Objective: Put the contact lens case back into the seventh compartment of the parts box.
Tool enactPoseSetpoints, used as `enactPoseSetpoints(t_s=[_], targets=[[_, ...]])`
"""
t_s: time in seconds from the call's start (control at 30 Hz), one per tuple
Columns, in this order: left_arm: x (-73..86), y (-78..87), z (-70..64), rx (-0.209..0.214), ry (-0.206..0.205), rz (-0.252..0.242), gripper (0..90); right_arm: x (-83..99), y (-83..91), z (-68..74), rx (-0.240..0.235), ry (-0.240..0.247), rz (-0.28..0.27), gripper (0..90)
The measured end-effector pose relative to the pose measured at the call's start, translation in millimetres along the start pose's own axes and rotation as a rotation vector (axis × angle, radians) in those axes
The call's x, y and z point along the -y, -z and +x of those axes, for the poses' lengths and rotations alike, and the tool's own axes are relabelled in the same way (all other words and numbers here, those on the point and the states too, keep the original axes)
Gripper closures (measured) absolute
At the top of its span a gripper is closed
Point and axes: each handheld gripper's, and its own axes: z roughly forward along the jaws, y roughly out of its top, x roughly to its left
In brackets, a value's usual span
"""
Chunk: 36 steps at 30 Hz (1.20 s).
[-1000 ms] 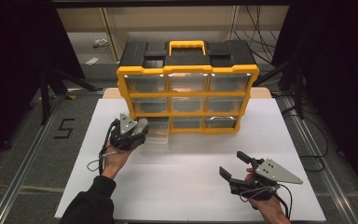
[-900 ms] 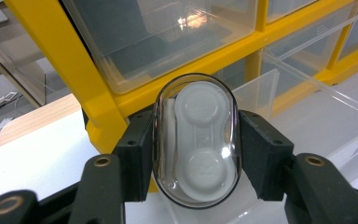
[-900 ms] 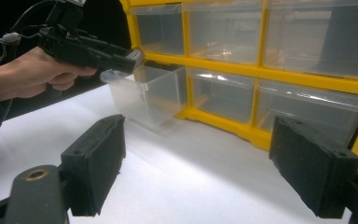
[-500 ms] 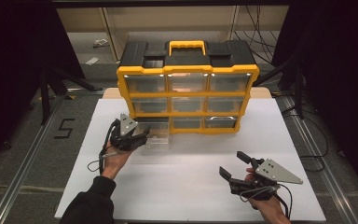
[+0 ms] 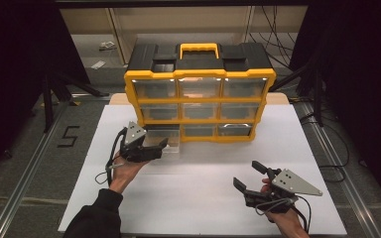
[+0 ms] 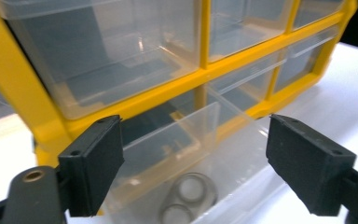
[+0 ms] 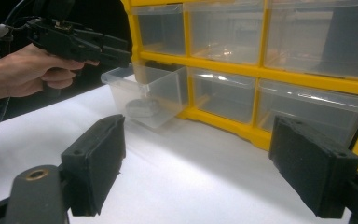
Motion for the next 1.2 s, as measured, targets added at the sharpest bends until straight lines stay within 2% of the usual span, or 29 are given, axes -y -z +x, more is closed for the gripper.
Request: enactPoseSetpoints(t_s=[0.07,0.2,0.33,0.47,0.57,1.2], targets=[[0.6,0.9,-0.2,0.016,0.018,-0.01,15.6,0.1,-0.1,0.0,0.0,-0.001,-0.002,19.4],[0.1,4.7,-1.1,0.025,0.025,-0.044,15.0,0.1,0.0,0.1,0.001,0.0,0.002,19.4],[1.1,7.9,-2.1,0.062,0.046,-0.068,14.7,0.1,0.1,0.1,0.001,0.001,0.001,19.4],[3.8,9.1,-3.3,0.067,0.028,-0.075,14.5,-0.1,0.2,0.5,-0.001,-0.001,0.0,19.3],[4.5,11.2,-3.2,0.083,0.056,-0.093,14.4,-0.1,0.3,0.5,-0.002,-0.002,0.0,19.3],[13.1,21.6,-17.7,0.125,0.036,-0.111,14.2,0.0,0.0,0.6,-0.001,0.002,0.002,19.3]])
